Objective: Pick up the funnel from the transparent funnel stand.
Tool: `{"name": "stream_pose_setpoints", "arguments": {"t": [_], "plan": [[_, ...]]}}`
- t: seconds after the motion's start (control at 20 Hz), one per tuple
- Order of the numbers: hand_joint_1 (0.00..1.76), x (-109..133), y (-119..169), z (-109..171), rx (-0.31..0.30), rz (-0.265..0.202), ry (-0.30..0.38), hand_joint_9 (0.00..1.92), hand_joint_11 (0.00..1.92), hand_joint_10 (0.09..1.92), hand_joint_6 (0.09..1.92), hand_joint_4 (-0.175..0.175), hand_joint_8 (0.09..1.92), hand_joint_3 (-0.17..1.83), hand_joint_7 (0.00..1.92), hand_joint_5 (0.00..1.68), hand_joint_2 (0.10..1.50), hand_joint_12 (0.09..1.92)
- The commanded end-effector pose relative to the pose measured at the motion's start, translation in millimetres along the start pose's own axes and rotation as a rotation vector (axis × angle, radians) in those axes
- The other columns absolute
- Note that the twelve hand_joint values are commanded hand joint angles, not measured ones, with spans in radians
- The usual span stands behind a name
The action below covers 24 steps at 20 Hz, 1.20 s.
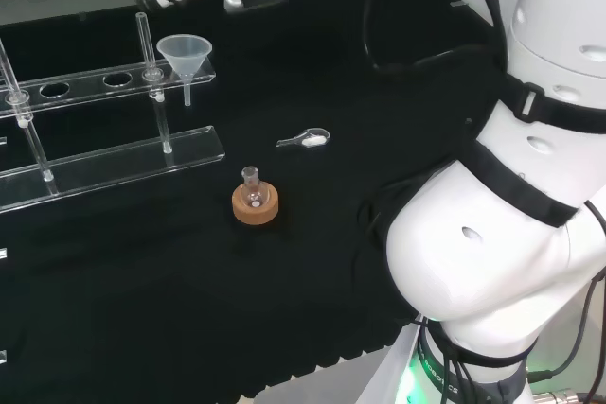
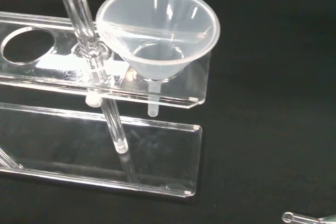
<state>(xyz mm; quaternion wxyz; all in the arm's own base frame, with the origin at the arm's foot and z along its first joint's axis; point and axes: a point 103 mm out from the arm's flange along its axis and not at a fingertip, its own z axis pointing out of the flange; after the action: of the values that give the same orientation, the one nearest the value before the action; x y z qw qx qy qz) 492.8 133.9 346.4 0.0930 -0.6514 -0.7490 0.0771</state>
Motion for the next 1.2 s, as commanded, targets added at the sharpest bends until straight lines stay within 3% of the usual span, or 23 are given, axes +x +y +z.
{"name": "stream_pose_setpoints", "arguments": {"t": [0.05, 0.7, 0.95, 1.2], "plan": [[0.29, 10.0, 9.8, 19.6, 0.004, -0.015, 0.019, 0.00, 0.00, 0.09, 0.09, 0.038, 0.09, 0.03, 0.00, 0.00, 0.66, 0.09], [0.31, 29.2, 31.7, 55.7, 0.103, -0.015, 0.003, 0.00, 0.00, 0.09, 0.09, 0.032, 0.09, 0.03, 0.00, 0.00, 0.66, 0.09], [0.32, 28.8, 42.9, 70.5, 0.176, -0.017, -0.029, 0.00, 0.00, 0.09, 0.09, 0.026, 0.09, 0.03, 0.00, 0.00, 0.66, 0.09], [0.32, 23.0, 51.6, 75.0, 0.199, -0.014, -0.051, 0.00, 0.00, 0.09, 0.09, 0.021, 0.09, 0.03, 0.00, 0.00, 0.67, 0.09]]}}
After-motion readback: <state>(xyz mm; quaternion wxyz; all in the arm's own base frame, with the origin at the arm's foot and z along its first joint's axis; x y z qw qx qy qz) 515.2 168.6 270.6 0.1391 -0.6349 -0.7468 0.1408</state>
